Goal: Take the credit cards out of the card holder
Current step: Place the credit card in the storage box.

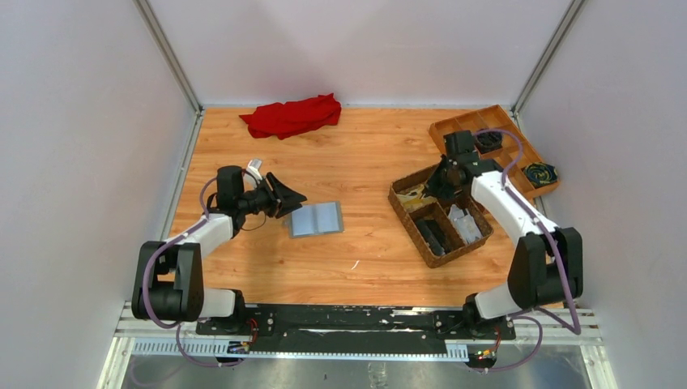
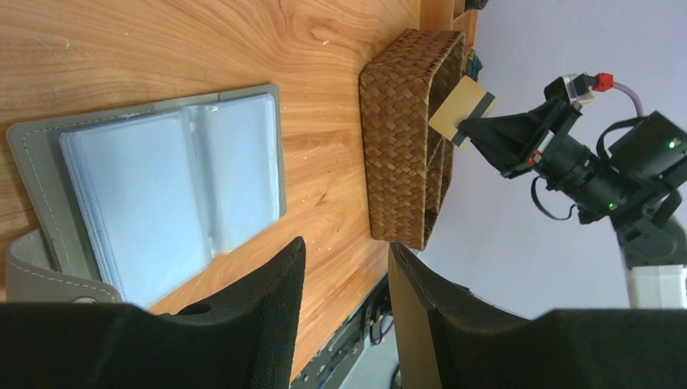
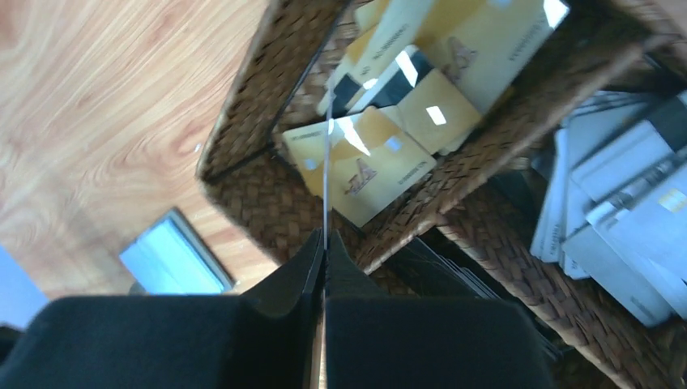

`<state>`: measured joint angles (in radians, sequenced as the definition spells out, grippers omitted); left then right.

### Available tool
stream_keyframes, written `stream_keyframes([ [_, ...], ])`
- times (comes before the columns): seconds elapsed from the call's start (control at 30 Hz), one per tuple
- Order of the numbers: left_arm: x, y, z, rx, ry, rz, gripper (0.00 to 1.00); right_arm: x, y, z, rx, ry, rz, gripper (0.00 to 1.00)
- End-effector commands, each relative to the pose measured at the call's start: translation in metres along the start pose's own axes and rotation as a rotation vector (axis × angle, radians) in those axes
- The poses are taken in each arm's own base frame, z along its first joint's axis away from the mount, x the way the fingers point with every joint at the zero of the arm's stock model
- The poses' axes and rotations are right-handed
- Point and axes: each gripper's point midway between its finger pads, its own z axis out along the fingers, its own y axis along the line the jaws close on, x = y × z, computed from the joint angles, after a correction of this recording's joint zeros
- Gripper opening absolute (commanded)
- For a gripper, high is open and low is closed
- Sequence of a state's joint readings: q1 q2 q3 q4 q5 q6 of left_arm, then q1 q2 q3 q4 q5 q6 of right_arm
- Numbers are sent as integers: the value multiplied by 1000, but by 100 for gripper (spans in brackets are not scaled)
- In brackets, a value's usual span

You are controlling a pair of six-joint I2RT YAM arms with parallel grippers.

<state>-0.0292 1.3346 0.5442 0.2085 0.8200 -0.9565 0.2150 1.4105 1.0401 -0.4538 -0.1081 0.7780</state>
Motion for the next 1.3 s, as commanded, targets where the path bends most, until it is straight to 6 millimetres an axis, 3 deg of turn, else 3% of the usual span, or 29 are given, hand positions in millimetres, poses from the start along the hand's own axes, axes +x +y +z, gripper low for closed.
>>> stream_keyframes([
  [0.0, 0, -2, 1, 16, 19, 13, 45, 3, -46, -10, 372, 52, 192, 0],
  [0.13, 1, 0, 2, 12, 20, 13, 45, 10, -56, -12, 529, 159, 203, 0],
  [0.43, 4, 1, 0, 12, 22, 17, 45, 19, -52, 16, 571, 256, 257, 0],
  [0.63, 5, 2, -1, 12, 23, 20, 45, 16, -54, 23, 645, 278, 278, 1],
  [0.8, 6, 2, -1, 14, 24, 24, 45, 15, -52, 28, 665, 315, 259, 9],
  [0.97, 6, 0, -1, 21, 28, 33, 45, 13, -48, 33, 654, 328, 253, 31],
  [1.27, 9, 1, -3, 23, 34, 36, 45, 3, -30, 41, 569, 328, 221, 29],
])
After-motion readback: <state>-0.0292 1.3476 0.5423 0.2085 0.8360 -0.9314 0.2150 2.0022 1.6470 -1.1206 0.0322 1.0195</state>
